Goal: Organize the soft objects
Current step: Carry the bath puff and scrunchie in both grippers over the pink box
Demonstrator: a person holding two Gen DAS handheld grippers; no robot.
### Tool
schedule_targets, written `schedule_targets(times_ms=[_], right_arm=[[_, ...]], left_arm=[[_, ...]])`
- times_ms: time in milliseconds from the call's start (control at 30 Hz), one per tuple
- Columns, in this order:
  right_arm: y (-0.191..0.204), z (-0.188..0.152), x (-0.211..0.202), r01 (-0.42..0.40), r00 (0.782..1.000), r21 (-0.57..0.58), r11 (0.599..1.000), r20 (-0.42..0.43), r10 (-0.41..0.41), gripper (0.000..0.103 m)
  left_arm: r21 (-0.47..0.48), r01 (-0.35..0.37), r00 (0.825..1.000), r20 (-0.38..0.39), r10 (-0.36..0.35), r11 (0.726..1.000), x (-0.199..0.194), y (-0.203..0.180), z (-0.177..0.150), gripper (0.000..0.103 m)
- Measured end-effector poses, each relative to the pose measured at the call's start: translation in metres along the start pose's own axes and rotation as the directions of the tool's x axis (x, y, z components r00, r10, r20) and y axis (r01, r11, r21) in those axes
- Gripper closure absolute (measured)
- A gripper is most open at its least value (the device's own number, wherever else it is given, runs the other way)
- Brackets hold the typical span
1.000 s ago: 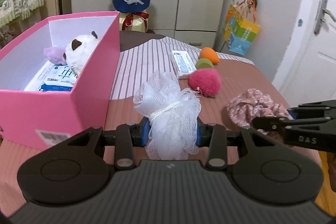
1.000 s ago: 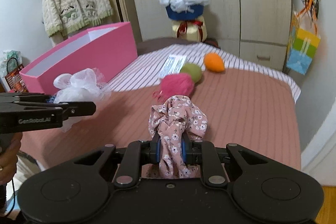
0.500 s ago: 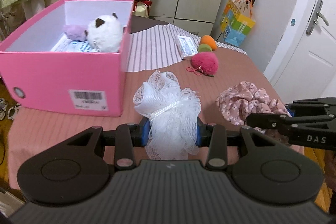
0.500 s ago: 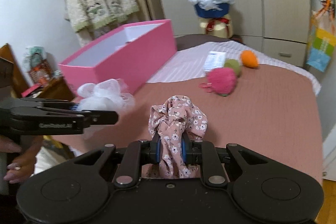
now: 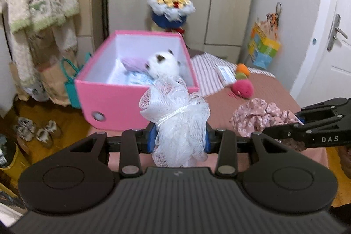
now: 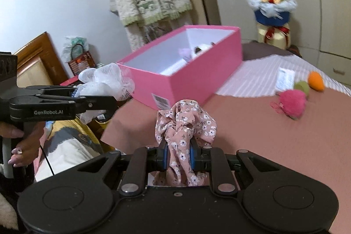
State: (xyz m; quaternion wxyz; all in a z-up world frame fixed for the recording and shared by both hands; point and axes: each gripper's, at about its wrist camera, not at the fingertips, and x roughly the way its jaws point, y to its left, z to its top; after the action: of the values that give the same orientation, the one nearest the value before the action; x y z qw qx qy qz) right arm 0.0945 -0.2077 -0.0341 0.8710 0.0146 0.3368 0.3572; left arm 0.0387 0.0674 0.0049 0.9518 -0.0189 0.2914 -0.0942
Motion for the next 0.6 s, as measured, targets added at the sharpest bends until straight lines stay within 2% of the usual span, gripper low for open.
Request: schedule_targets(times_ms=[167, 300, 600], right_arm=[[0.013, 0.02, 0.013, -0.046, 0.998, -0.005, 0.999, 0.038, 0.047, 0.082], [0.019, 0.039, 0.024, -0.08, 0.994, -0.017, 0.997, 0.071, 0.081, 0.081], [0.006, 0.102, 0.073, -0.099, 0.991, -0.026, 0.995, 0.089, 0.101, 0.081]], left_arm=[[-0.005, -0.024, 0.999, 0.03, 0.024, 1.0, 0.001, 0.016, 0.014, 0.065], [-0.023, -0.016, 0.999, 0.038, 0.017, 1.0, 0.012, 0.028, 0.028, 0.065], [-0.07, 0.003, 1.0, -0.013, -0.004, 0.998, 0.064, 0.059, 0.077, 0.064]])
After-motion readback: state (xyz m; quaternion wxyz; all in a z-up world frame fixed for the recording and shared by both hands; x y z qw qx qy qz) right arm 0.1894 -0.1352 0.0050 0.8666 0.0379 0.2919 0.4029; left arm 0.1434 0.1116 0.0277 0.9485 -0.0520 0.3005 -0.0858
